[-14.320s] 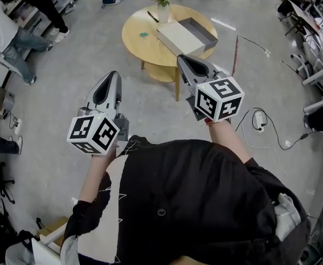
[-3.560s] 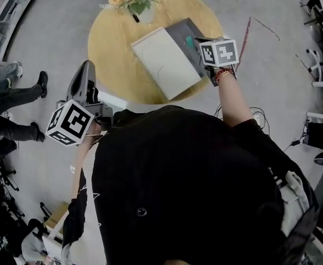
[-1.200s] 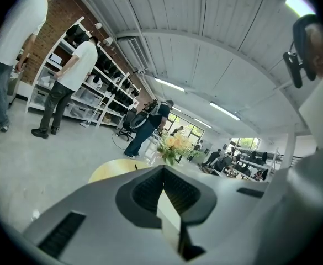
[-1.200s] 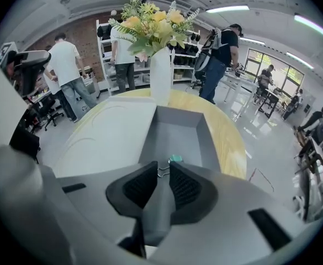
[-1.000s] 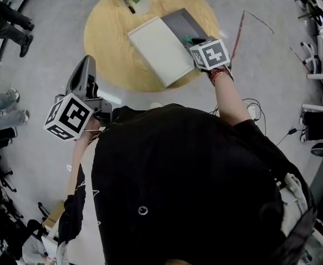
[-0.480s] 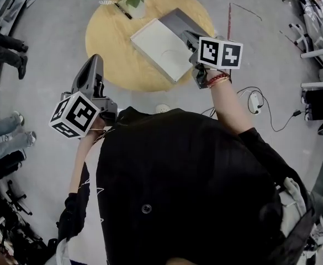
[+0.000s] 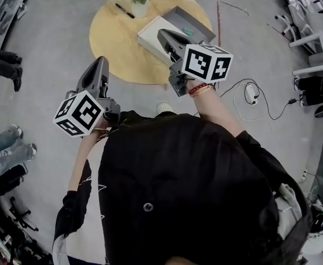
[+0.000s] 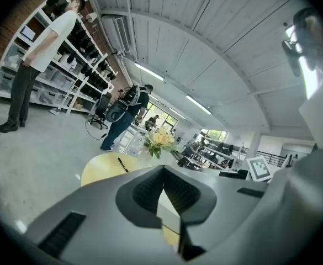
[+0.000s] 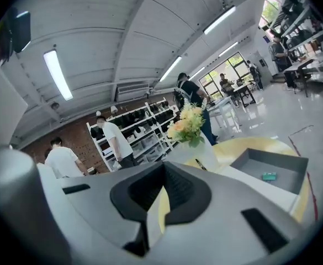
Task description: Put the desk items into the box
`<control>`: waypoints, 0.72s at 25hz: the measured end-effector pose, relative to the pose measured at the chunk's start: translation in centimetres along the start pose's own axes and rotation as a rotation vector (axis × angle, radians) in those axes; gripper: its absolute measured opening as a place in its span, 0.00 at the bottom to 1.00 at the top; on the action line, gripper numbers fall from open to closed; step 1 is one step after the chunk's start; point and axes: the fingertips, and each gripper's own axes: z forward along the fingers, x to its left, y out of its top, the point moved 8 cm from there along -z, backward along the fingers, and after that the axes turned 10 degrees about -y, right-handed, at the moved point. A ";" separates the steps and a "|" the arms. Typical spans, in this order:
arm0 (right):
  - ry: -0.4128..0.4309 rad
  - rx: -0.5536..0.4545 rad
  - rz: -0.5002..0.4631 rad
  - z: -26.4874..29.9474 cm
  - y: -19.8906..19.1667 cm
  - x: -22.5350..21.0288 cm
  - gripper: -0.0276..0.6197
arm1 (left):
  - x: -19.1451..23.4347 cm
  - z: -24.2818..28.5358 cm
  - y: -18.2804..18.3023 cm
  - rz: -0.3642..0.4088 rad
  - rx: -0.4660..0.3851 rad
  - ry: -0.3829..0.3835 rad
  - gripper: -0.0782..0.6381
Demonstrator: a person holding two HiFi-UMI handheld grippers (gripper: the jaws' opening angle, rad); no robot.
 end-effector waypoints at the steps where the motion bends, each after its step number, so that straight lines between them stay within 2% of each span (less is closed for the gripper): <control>1: 0.001 -0.022 -0.004 -0.3 -0.1 0.8 0.05 | 0.0 -0.2 -0.1 0.000 0.007 -0.012 0.12; 4: -0.005 -0.059 -0.028 -1.2 -0.5 2.7 0.05 | -0.2 -0.9 0.0 0.015 0.022 -0.043 0.12; 9: -0.054 -0.060 -0.087 -2.2 -2.3 4.3 0.05 | -0.2 -2.3 0.1 0.055 0.037 -0.070 0.12; 18: -0.099 -0.029 -0.087 -4.1 -5.0 4.9 0.05 | -0.6 -4.4 -1.2 0.049 0.059 -0.087 0.12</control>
